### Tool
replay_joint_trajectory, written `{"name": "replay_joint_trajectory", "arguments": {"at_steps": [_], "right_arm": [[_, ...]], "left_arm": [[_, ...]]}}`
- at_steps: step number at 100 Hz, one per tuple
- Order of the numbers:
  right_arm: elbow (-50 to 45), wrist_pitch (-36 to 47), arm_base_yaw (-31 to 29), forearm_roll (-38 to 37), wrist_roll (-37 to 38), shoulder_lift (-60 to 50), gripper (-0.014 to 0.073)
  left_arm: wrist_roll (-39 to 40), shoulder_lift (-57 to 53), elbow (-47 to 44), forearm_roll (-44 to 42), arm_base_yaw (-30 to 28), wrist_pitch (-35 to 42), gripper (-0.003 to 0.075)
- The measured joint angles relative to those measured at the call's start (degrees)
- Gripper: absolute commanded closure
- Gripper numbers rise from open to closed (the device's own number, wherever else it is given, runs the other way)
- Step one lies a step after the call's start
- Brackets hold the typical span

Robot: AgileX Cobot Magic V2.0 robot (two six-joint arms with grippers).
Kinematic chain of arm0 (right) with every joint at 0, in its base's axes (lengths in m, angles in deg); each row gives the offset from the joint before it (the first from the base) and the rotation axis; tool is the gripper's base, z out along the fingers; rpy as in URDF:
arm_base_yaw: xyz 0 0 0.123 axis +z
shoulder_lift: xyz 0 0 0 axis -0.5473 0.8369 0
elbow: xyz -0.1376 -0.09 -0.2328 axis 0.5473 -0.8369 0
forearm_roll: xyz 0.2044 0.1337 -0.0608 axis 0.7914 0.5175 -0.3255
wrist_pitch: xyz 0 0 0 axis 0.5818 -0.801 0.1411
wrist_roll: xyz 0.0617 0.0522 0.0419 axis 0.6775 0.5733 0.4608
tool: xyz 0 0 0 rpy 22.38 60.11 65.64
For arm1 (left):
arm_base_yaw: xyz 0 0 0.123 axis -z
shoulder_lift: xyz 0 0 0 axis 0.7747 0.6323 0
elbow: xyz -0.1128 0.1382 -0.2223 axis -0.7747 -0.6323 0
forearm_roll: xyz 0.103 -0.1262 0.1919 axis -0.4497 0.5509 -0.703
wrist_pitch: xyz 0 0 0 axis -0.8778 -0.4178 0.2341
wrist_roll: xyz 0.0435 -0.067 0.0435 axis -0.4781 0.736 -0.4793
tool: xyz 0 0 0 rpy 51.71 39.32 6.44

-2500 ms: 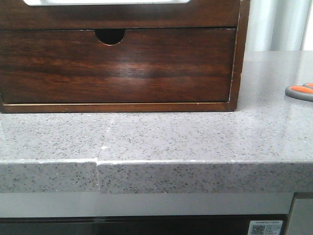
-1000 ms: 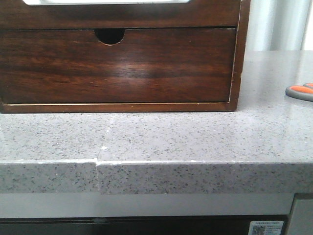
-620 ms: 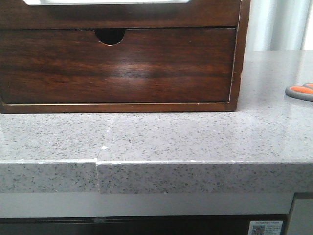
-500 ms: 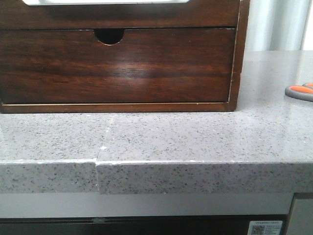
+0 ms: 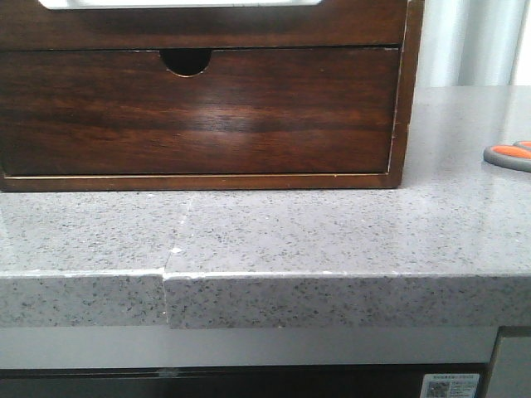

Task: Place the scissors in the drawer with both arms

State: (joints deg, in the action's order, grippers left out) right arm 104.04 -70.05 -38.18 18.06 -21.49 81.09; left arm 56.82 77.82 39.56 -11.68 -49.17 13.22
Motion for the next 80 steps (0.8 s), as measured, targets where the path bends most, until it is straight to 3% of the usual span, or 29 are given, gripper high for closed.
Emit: {"name": "replay_joint_trajectory", "arguments": {"at_steps": [24, 38, 59, 80], "right_arm": [[0.23, -0.02, 0.0, 0.0, 0.0, 0.0, 0.0654], [0.35, -0.12, 0.0, 0.0, 0.0, 0.0, 0.0654], [0.35, -0.12, 0.0, 0.0, 0.0, 0.0, 0.0654], [0.35, -0.12, 0.0, 0.0, 0.0, 0.0, 0.0654]], "left_arm": [[0.0, 0.69, 0.0, -0.41, 0.0, 2.39, 0.0511], [0.0, 2.48, 0.09, -6.55, 1.16, 2.89, 0.0511], [0.0, 7.33, 0.09, -14.92, 7.72, 7.14, 0.0511], [0.0, 14.52, 1.76, -29.07, 15.21, 14.14, 0.0511]]}}
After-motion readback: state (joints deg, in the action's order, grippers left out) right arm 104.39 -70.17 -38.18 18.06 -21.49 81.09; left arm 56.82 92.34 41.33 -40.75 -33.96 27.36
